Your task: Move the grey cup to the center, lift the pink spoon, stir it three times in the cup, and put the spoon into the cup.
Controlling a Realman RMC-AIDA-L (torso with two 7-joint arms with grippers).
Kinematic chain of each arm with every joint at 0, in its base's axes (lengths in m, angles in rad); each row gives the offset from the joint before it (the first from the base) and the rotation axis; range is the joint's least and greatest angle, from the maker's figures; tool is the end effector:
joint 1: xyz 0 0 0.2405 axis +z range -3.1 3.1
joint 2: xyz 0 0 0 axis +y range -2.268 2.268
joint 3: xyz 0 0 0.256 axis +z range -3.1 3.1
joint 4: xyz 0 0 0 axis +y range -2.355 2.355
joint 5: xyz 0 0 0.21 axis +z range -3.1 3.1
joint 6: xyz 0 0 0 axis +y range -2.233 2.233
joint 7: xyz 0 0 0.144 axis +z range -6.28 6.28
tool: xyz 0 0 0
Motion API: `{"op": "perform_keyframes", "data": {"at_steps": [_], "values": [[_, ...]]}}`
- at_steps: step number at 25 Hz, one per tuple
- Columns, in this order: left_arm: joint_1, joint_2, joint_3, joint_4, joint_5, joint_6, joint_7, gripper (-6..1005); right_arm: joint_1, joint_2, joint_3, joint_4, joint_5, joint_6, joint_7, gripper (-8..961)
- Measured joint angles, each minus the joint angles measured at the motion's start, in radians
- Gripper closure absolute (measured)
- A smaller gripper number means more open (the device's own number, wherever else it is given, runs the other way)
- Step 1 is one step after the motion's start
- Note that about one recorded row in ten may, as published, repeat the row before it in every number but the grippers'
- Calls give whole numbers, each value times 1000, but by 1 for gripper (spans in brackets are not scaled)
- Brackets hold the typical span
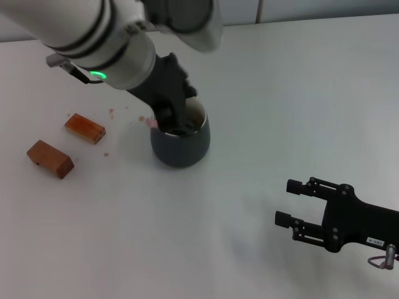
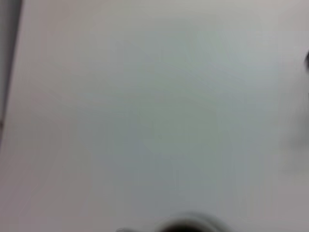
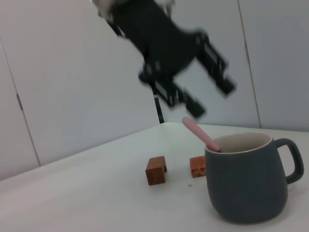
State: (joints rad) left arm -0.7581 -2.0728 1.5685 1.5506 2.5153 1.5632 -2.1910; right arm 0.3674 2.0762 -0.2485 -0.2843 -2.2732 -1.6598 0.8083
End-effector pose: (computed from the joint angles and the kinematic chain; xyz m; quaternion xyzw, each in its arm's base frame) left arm -0.0670 0.3511 -0.0144 -0.9738 0.0597 0.1707 0.1379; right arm 0.3228 0.2291 -0.0398 -0.9163 0.1940 0.3066 0.1693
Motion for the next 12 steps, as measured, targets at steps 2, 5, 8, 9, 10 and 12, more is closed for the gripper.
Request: {"op": "perform_keyframes", "data": {"at_steps": [2,5,8,9,10,12], "values": [[25,1,-65,27,-81,0,35,506,-2,-1,0,-2,0,1,0,235],[121,4,-301,24,-381,-16,177,430,-6,-1,1,-5,1,7,0,235],[203,5,-435,-53,-612,-21,306,386,-7,-1,3,-6,4,8,0,235],[240,6,-485,-105,-720,-21,369,372,-7,-1,3,-7,4,8,0,235],[272,7,-525,-163,-811,-20,426,372,-8,-2,3,-8,4,8,0,235],[327,11,-614,-313,-981,-9,544,371,-7,-3,4,-9,4,7,0,234]]}}
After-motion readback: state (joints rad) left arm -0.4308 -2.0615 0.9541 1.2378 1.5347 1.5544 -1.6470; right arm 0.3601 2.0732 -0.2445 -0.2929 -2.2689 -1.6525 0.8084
